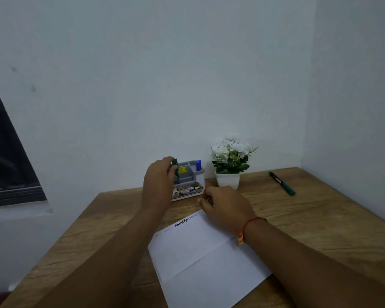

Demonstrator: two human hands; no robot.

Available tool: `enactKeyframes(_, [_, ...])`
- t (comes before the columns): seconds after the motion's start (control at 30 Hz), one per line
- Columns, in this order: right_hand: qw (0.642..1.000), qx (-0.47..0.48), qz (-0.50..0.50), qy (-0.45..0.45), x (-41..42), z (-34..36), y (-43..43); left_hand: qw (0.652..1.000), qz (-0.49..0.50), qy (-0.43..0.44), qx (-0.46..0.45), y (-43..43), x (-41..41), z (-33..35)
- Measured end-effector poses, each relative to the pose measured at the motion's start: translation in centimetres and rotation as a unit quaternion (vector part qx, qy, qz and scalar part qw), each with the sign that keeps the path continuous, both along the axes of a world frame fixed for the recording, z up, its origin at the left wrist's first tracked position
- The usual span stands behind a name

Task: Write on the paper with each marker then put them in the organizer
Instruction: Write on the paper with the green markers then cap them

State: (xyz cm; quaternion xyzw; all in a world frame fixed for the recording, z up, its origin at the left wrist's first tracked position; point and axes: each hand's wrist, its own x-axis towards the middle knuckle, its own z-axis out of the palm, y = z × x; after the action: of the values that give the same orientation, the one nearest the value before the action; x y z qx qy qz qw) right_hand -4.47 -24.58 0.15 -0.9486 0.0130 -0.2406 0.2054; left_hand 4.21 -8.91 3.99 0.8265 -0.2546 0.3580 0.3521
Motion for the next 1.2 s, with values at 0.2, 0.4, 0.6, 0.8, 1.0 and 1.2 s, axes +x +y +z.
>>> enactKeyframes(0.2, [1.000,-0.003,-0.003,0.001,0.0,-0.1,-0.1,1.000,0.002,-0.023,0.016,0.8,-0.3,-0.6])
enactKeyframes(0.4, [1.000,-0.011,-0.002,0.002,0.1,0.0,0.0,1.000,-0.008,-0.005,-0.020,1.8,-1.3,-1.4])
enactKeyframes(0.6, [1.000,-0.011,-0.001,0.004,-0.1,0.2,0.0,0.999,-0.003,0.026,-0.021,2.1,-1.3,-1.6])
enactKeyframes(0.8, [1.000,-0.010,0.001,0.001,0.0,0.1,-0.1,0.999,-0.001,0.044,-0.025,2.5,-1.4,-2.0])
enactKeyframes(1.0, [0.999,0.004,-0.023,-0.026,0.4,0.2,-0.6,0.998,0.009,0.042,0.055,3.1,-3.6,-3.0])
enactKeyframes(1.2, [0.973,-0.058,-0.217,-0.045,0.8,0.6,-5.2,0.986,0.026,0.097,0.132,5.1,-3.2,-5.3])
